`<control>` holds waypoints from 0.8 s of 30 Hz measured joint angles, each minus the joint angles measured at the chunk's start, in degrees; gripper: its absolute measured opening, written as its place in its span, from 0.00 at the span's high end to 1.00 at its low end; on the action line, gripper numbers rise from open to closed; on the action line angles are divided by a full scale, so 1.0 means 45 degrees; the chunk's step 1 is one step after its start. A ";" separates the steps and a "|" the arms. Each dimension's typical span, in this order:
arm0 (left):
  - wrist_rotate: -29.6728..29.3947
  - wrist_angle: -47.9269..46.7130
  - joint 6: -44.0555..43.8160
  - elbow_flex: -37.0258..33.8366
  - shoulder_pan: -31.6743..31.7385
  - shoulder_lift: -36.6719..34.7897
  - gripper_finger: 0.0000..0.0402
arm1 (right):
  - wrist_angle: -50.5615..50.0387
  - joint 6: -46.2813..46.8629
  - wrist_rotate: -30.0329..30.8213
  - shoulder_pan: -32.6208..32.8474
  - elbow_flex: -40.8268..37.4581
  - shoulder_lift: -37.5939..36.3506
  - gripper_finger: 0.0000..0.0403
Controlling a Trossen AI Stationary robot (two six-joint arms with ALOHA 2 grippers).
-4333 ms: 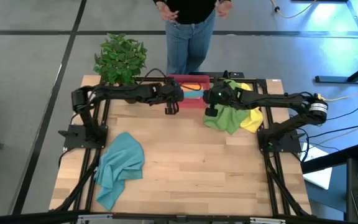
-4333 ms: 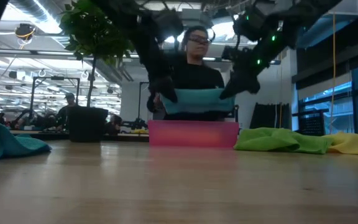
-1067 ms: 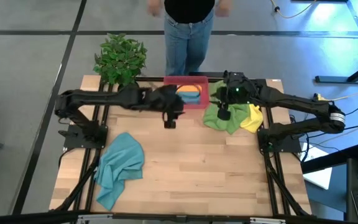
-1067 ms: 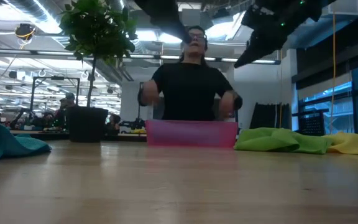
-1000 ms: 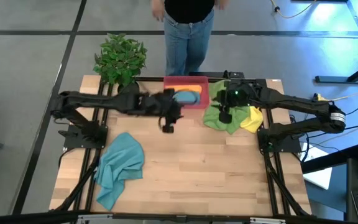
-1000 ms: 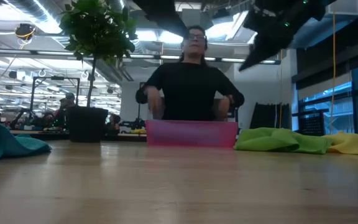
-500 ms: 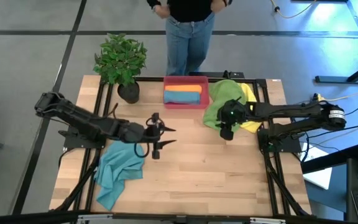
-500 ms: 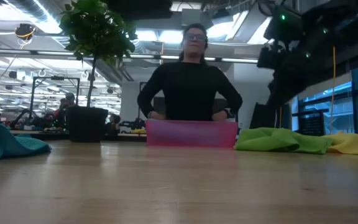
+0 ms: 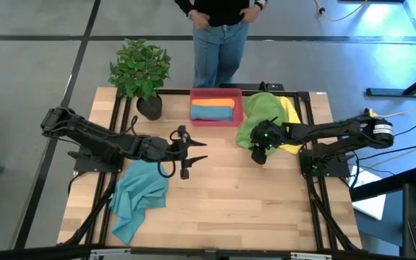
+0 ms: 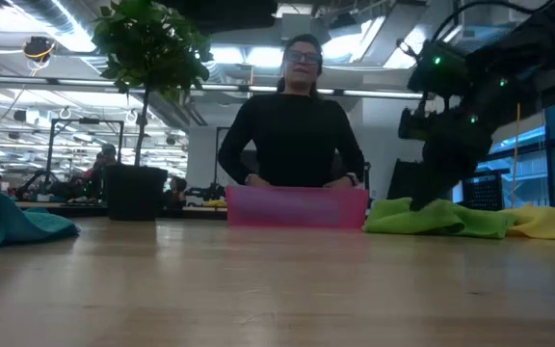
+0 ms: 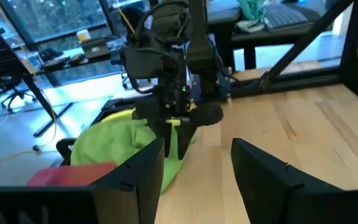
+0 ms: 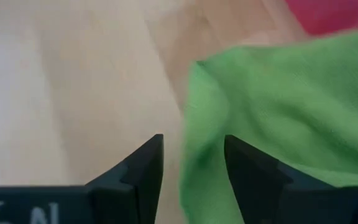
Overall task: Roll microfiber towels into tight, uniform cylinder then place into a basket
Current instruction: Fold the green towel
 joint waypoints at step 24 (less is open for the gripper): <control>0.2778 0.0041 -0.3698 0.0004 0.0509 0.1739 0.57 | 0.5159 -0.2037 -0.1398 0.2116 0.0010 0.1610 0.98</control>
